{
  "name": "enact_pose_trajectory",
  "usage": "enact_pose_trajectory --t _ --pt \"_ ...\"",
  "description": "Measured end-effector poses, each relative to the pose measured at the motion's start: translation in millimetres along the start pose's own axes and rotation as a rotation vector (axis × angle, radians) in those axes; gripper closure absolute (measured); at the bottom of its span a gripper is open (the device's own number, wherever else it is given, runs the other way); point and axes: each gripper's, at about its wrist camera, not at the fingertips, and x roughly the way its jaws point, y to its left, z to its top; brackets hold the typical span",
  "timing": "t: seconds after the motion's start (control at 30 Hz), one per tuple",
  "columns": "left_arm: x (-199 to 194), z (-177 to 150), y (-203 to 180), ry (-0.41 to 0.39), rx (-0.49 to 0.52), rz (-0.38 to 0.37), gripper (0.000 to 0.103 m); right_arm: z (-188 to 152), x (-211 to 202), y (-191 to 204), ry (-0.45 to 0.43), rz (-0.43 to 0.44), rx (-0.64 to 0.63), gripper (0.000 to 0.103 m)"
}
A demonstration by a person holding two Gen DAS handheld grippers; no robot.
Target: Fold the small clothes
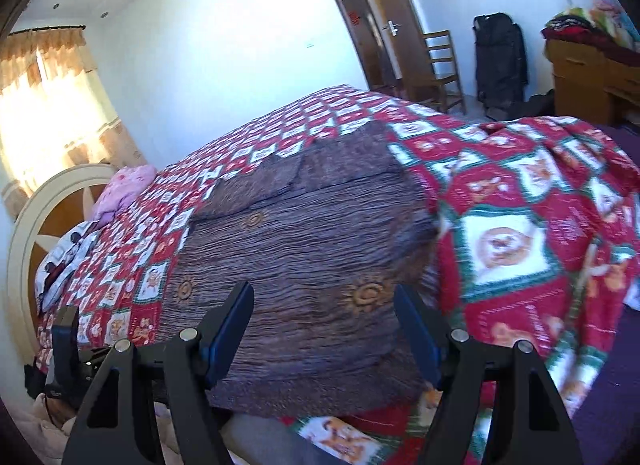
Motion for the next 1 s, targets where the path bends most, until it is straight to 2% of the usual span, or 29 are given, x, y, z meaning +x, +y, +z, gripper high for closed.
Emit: enact_pose_trajectory --t 0.03,0.07,0.1,0.13,0.17,0.23,0.3,0.37,0.43,0.53,0.6,0.7,0.77,1.0 --pt "-2 0 6 -0.006 -0.029 -0.014 0.041 0 -4 -3 -0.003 -0.010 0.001 0.030" --pt "-2 2 10 -0.012 -0.058 -0.027 0.057 -1 -7 -5 -0.002 -0.024 0.000 0.030" --pt "-2 3 15 -0.013 -0.088 -0.043 0.068 -1 -9 -8 0.003 -0.049 -0.003 0.030" --pt "-1 4 18 -0.006 -0.114 -0.055 0.089 -2 -10 -12 0.009 -0.079 -0.007 0.030" --pt "2 5 19 -0.001 -0.129 -0.060 0.093 -4 -11 -16 0.016 -0.106 -0.010 0.030" --pt "2 5 19 -0.006 -0.136 -0.065 0.094 -10 -11 -25 0.032 -0.131 -0.005 0.032" --pt "-1 5 14 -0.021 -0.115 -0.059 0.095 -17 -7 -32 0.067 -0.123 0.002 0.044" --pt "-4 8 10 -0.045 -0.100 -0.061 0.095 -24 1 -30 0.111 -0.092 -0.013 0.048" --pt "-6 10 8 -0.057 -0.091 -0.065 0.095 -31 13 -20 0.149 -0.077 -0.050 0.048" --pt "0 9 9 -0.029 -0.097 -0.057 0.095 -41 34 -8 0.197 -0.105 -0.080 0.048" --pt "3 9 13 -0.018 -0.114 -0.063 0.095 -51 51 -4 0.263 -0.182 -0.120 0.048" --pt "4 8 17 -0.011 -0.138 -0.071 0.090 -62 61 8 0.297 -0.279 -0.246 0.048" --pt "4 7 19 -0.008 -0.146 -0.076 0.090 -62 66 7 0.306 -0.313 -0.244 0.048" --pt "3 5 19 -0.013 -0.147 -0.104 0.090 -60 89 3 0.336 -0.303 -0.214 0.050"
